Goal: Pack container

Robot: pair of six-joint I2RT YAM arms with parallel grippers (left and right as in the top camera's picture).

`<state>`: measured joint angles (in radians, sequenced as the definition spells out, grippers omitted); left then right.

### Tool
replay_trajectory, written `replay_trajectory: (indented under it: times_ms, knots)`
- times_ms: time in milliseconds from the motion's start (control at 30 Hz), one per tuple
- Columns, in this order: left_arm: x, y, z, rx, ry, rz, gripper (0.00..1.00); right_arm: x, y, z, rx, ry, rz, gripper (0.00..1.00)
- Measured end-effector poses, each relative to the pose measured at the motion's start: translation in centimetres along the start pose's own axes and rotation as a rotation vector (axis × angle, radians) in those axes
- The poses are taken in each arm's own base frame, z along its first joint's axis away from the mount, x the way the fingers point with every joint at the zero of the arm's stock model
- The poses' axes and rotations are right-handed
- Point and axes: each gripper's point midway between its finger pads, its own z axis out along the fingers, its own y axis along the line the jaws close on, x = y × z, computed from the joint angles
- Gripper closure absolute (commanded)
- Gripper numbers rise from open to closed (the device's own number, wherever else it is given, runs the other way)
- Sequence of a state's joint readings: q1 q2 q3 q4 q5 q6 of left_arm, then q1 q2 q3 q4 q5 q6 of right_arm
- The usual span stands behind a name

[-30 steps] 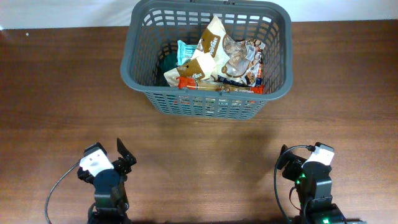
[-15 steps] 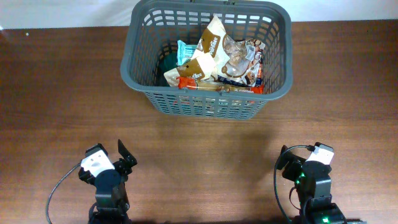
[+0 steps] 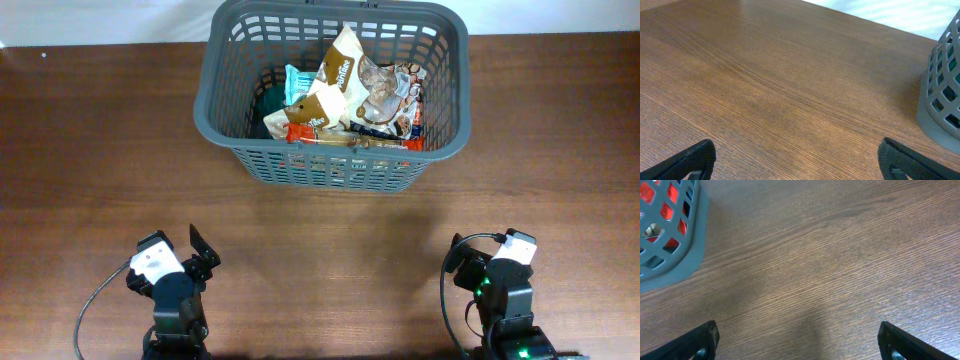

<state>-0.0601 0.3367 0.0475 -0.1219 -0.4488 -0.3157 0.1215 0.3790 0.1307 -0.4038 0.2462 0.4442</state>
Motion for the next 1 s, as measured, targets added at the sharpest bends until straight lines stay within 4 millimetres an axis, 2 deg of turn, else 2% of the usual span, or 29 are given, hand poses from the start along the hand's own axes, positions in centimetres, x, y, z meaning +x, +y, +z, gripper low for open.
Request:
replay_trajectory:
  times_ms: [133, 233, 400, 633, 833, 1000]
  knots:
    - [0.0, 0.0, 0.0, 0.0, -0.001, 0.0, 0.01, -0.2, 0.1, -0.1, -0.005, -0.011, 0.004, 0.01]
    - [-0.5, -0.1, -0.2, 0.007, -0.022, -0.011, 0.01, -1.4, 0.1, -0.6, -0.019, -0.066, 0.025, 0.01]
    - [-2.8, 0.5, -0.9, 0.005, -0.121, -0.07, 0.01, -3.8, -0.3, -1.7, -0.029, -0.184, 0.079, 0.01]
    - [-6.5, 2.2, -2.5, -0.021, -0.292, -0.166, 0.01, -5.3, 0.0, -2.9, -0.064, -0.272, 0.102, 0.01]
    - [-6.7, 2.4, -2.6, -0.03, -0.305, -0.173, 0.01, -6.5, 0.2, -3.8, -0.088, -0.337, 0.12, 0.01]
    - [-6.7, 2.4, -2.6, -0.03, -0.305, -0.173, 0.01, -6.6, -0.1, -3.9, -0.077, -0.345, 0.127, 0.01]
